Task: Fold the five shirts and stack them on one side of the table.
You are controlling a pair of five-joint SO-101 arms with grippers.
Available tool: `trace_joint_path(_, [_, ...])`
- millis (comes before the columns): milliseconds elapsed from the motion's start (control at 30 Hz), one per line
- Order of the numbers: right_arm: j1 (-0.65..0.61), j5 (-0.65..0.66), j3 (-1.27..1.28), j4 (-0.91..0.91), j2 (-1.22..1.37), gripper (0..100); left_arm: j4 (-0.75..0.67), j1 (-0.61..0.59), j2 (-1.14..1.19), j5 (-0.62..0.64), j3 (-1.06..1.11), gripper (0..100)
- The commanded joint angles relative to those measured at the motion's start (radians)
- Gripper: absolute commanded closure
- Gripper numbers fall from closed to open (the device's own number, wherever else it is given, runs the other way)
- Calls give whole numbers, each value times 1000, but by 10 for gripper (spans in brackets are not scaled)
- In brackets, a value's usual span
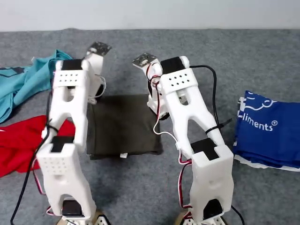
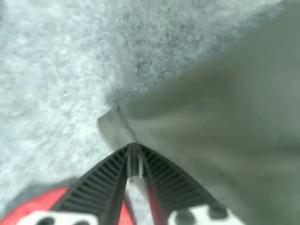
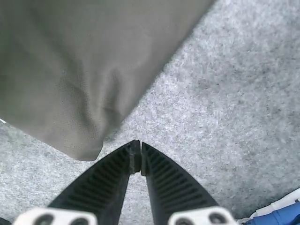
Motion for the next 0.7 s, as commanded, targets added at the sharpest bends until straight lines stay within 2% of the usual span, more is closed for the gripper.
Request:
trace_joint_path(0, [10, -3, -9, 39, -90, 989, 83, 5, -170, -6, -35, 994])
trace_joint_path(100, [21, 0, -9, 39, -131, 989, 157, 17, -238, -6, -8, 994])
trace_joint_path(200, [50, -2, -9, 38, -173, 989, 161, 34, -264, -6, 81, 994])
trace_joint_path(333, [120, -2, -9, 39, -231, 989, 49, 35, -265, -6, 237, 994])
trace_joint_path(533, [239, -2, -2, 41, -332, 989, -199, 29, -264, -15, 549, 994])
trace_joint_path(667, [288, 3, 44, 41, -395, 989, -262, 23, -267, -32, 661, 994])
